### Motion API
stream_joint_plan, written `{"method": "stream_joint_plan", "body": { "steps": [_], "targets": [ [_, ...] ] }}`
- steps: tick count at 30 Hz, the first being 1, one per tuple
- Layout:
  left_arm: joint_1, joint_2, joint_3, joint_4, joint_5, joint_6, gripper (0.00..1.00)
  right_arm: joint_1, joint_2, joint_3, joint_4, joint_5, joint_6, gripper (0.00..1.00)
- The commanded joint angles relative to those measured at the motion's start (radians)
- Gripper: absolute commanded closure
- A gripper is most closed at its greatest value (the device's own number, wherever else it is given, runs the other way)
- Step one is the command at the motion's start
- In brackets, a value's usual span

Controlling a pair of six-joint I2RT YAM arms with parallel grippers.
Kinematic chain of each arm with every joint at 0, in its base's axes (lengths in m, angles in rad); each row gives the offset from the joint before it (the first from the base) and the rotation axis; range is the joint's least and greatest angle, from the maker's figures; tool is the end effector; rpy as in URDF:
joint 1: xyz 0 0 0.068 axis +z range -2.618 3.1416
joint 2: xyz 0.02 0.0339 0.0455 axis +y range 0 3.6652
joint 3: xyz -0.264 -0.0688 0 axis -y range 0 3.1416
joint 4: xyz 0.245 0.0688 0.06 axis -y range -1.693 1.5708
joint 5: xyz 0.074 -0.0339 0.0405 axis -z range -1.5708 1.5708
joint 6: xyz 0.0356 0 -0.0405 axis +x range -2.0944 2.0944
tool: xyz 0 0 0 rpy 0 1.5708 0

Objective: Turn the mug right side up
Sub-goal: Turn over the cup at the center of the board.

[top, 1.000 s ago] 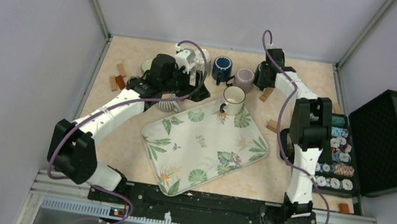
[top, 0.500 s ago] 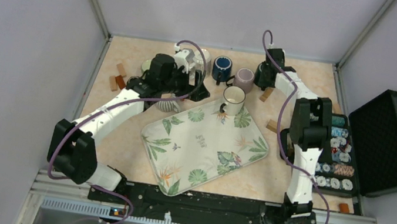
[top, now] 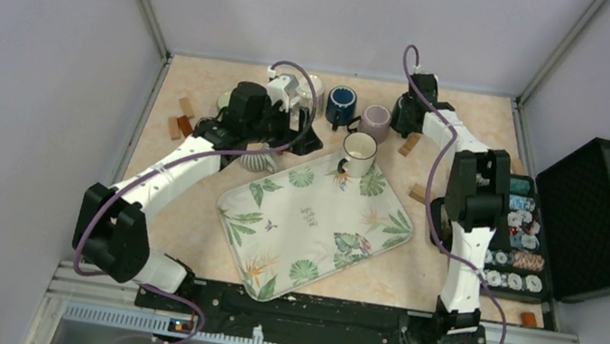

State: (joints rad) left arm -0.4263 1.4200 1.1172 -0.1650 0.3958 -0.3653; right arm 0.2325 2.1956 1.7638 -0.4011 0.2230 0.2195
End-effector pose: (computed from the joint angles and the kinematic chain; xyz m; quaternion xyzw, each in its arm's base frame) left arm 0.2925 -0.1479 0.3105 0.1284 0.8316 -0.3526 0.4095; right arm 0.4837 0.1064 0.1991 0.0341 0.9272 -0.0208 0.3725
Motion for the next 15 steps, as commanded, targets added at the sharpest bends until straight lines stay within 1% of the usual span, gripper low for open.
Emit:
{"method": "stream_joint_plan", "body": {
  "steps": [1, 6, 9, 11, 15],
  "targets": [
    [0.008, -0.003, -0.007, 0.056, 0.027, -0.004, 0.02, -0.007, -0.043, 0.040, 0.042, -0.005, -0.008, 0.73],
    [0.010, -0.001, -0.007, 0.059, 0.035, -0.007, 0.02, -0.007, -0.047, 0.037, 0.043, 0.003, -0.009, 0.73],
    [0.012, 0.001, -0.007, 0.062, 0.043, -0.010, 0.02, -0.008, -0.050, 0.038, 0.044, 0.008, -0.011, 0.75],
    [0.014, 0.003, -0.007, 0.064, 0.048, -0.013, 0.02, -0.007, -0.052, 0.043, 0.041, 0.011, -0.011, 0.81],
    [0.015, 0.009, -0.010, 0.073, 0.063, -0.023, 0.02, -0.007, -0.063, 0.046, 0.041, 0.020, -0.011, 0.97]
  ]
}}
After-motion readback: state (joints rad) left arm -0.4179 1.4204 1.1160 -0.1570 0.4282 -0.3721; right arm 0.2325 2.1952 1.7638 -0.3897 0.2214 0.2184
